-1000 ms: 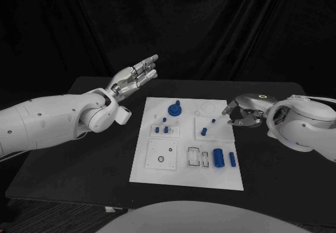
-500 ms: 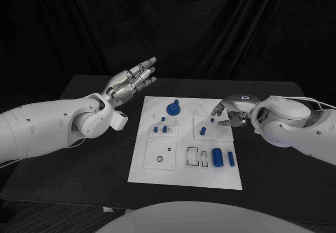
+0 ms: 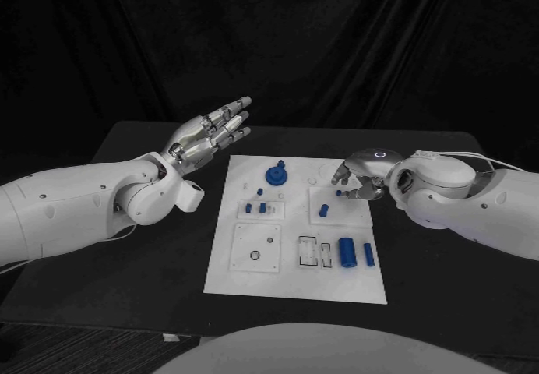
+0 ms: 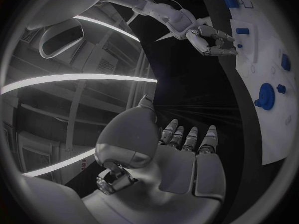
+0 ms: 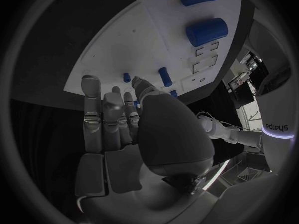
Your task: Assemble the parts on the task board
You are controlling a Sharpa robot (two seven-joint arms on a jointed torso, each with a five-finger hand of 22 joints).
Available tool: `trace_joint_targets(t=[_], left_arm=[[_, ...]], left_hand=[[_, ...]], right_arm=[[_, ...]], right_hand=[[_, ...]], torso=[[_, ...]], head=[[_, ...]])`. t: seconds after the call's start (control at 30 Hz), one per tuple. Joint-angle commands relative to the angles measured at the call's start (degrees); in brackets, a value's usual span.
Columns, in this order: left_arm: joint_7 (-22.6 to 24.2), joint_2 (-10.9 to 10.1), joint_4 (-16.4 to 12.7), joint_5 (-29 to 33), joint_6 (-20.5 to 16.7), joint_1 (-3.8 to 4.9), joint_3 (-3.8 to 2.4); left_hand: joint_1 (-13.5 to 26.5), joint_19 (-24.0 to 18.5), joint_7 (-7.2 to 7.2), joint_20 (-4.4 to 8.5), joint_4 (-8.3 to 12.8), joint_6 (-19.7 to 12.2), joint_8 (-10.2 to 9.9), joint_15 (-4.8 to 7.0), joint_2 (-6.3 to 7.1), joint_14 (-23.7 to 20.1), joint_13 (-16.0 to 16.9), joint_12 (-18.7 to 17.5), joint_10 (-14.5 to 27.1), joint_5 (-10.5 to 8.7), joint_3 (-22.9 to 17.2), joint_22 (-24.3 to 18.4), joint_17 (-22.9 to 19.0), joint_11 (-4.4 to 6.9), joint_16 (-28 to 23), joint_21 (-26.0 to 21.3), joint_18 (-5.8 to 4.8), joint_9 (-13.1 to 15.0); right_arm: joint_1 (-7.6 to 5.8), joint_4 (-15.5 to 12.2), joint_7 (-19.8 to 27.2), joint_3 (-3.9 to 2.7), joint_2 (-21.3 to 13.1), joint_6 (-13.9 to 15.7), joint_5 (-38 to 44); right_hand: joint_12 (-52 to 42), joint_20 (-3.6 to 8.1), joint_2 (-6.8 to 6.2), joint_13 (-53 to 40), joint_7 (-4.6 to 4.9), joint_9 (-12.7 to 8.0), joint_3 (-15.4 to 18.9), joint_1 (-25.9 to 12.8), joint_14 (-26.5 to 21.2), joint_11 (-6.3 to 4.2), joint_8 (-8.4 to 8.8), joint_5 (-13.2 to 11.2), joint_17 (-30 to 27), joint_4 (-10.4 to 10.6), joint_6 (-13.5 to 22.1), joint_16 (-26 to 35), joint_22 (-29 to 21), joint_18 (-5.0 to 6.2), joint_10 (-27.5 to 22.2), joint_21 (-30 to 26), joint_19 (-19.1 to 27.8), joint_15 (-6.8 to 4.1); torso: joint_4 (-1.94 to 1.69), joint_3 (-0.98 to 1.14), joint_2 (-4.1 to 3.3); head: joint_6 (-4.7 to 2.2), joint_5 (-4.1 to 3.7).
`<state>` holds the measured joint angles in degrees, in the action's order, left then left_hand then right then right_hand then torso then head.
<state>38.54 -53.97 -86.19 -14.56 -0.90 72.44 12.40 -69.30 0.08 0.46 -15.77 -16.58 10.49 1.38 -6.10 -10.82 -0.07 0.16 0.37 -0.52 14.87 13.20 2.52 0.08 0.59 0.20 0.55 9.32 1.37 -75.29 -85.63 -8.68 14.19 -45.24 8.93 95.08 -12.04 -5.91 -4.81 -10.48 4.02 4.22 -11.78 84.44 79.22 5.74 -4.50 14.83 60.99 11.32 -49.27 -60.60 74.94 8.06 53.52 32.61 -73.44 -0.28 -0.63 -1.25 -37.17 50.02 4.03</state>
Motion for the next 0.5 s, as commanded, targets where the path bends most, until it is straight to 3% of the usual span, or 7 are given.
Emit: trace_joint_targets(t=[0.03,0.23,0.3,0.5], left_arm=[[0.7,0.2,0.0,0.7,1.1,-0.14,-0.06],[0.6,0.3,0.2,0.7,1.3,-0.23,-0.06],[0.6,0.3,0.3,0.7,1.3,-0.26,-0.06],[0.4,0.6,0.7,0.7,0.8,-0.36,-0.06]], left_hand=[[-1.7,0.0,0.62,-0.43,0.4,0.2,0.1,-0.63,-0.03,0.1,0.1,0.1,0.0,1.4,0.1,0.0,-0.1,-0.77,-0.2,-0.2,0.9,0.1],[-3.8,0.1,1.05,-0.65,1.1,0.8,0.2,-1.0,-0.25,0.1,0.1,0.2,-0.1,3.72,-0.1,0.2,-0.1,-1.06,-0.2,-0.2,0.91,0.2],[-4.1,0.1,1.09,-0.69,1.2,0.9,0.2,-1.08,-0.28,0.1,0.2,0.2,-0.1,4.0,-0.1,0.3,-0.1,-1.13,-0.2,-0.1,0.92,0.2],[-5.3,0.3,1.14,-0.85,1.7,1.1,0.2,-1.52,-0.41,0.1,0.2,0.5,-0.3,5.43,-0.2,1.2,-0.1,-1.75,-0.2,0.0,0.97,0.2]], right_arm=[[0.42,0.7,-0.1,-0.04,0.5,-0.2,0.7],[0.98,1.8,0.1,-0.04,1.4,-0.4,0.3],[1.1,2.0,0.1,-0.04,1.6,-0.5,0.1],[1.53,3.1,0.4,-0.04,2.5,-1.0,-0.2]], right_hand=[[0.1,0.12,0.63,0.4,0.06,0.2,-0.5,-0.1,0.5,-0.17,-0.52,-0.9,0.0,0.2,-1.1,-0.4,2.8,0.5,1.5,0.1,-0.7,0.0],[0.2,0.14,0.66,1.0,0.57,0.4,-0.7,-0.2,0.6,-0.39,-1.06,-1.9,0.0,0.5,-2.7,-0.5,3.1,0.46,3.0,0.1,-1.0,0.01],[0.3,0.13,0.74,1.3,1.29,0.5,-1.0,0.0,0.7,-0.42,-1.25,-1.9,0.1,0.4,-3.3,-0.6,3.2,0.43,3.3,0.1,-1.1,0.05],[0.7,0.14,0.85,1.8,2.2,0.8,-1.4,0.4,0.7,-0.45,-1.76,-2.0,0.0,0.2,-4.8,-0.6,3.3,0.45,3.7,-0.1,-1.2,0.04]], torso=[[-0.05,-0.09,0.06],[-0.18,-0.07,0.16],[-0.27,-0.05,0.19],[-0.21,-0.04,0.24]], head=[[-0.02,0.35],[-0.02,0.4],[-0.02,0.36],[-0.02,0.48]])
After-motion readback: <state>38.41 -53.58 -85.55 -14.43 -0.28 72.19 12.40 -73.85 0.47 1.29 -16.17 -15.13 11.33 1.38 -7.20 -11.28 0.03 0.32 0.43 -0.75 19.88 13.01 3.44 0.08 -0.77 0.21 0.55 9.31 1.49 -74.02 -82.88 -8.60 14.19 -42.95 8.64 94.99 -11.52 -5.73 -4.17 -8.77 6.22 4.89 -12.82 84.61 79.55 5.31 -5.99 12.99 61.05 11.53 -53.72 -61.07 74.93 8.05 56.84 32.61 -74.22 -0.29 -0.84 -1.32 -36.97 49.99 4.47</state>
